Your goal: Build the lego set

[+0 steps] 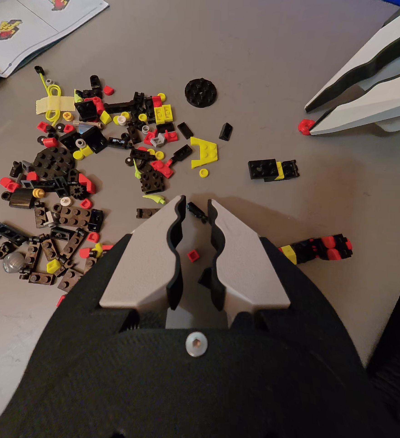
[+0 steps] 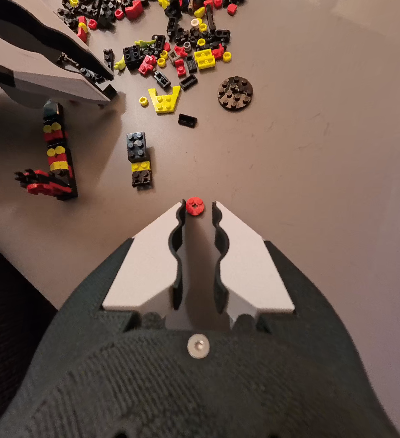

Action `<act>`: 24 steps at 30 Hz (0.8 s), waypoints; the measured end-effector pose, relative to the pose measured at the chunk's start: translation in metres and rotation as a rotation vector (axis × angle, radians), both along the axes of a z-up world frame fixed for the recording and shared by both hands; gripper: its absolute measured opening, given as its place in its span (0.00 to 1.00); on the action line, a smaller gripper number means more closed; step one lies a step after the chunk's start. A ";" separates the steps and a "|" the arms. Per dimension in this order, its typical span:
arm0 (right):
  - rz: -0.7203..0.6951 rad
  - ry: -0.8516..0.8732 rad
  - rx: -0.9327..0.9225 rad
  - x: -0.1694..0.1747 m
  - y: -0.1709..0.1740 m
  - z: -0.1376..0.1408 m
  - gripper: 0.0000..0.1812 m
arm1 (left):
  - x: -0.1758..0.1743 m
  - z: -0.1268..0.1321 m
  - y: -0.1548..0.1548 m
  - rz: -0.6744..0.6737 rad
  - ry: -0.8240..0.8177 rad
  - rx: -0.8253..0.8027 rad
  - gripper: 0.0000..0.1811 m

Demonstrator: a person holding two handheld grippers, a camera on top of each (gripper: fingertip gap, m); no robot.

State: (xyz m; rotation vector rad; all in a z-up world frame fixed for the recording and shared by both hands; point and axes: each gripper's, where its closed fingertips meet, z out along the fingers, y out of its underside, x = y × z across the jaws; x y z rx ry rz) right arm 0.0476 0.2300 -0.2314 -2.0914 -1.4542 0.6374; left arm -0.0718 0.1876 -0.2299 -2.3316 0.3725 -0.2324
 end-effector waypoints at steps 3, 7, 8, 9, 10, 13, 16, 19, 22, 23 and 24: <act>0.002 -0.001 0.003 0.000 0.000 0.000 0.12 | 0.000 -0.001 0.000 0.002 -0.001 -0.004 0.09; 0.003 0.001 0.011 0.000 0.000 0.001 0.12 | -0.001 -0.001 0.000 0.003 -0.006 -0.004 0.09; 0.003 0.000 0.013 0.000 0.000 0.001 0.12 | -0.001 -0.001 0.000 0.003 -0.006 -0.005 0.09; 0.003 -0.001 0.014 0.000 0.000 0.001 0.12 | -0.001 -0.002 0.000 0.004 -0.006 -0.006 0.09; 0.003 -0.001 0.015 0.000 0.000 0.001 0.12 | -0.001 -0.002 0.000 0.003 -0.006 -0.006 0.09; 0.004 0.000 0.017 0.000 0.001 0.002 0.12 | -0.001 -0.002 0.000 0.004 -0.007 -0.006 0.09; 0.004 -0.001 0.020 0.000 0.001 0.002 0.12 | -0.001 -0.002 0.000 0.005 -0.006 -0.006 0.09; 0.007 0.008 0.034 0.000 0.002 0.005 0.12 | -0.001 -0.002 0.000 0.002 -0.008 -0.007 0.09; 0.035 0.029 0.053 0.000 0.001 0.012 0.13 | 0.000 -0.003 0.000 0.000 -0.009 -0.009 0.09; 0.045 0.038 0.055 0.000 0.000 0.014 0.13 | 0.000 -0.003 0.000 -0.001 -0.009 -0.009 0.09; 0.055 0.045 0.053 0.000 -0.001 0.016 0.13 | 0.000 -0.003 0.000 -0.002 -0.009 -0.009 0.09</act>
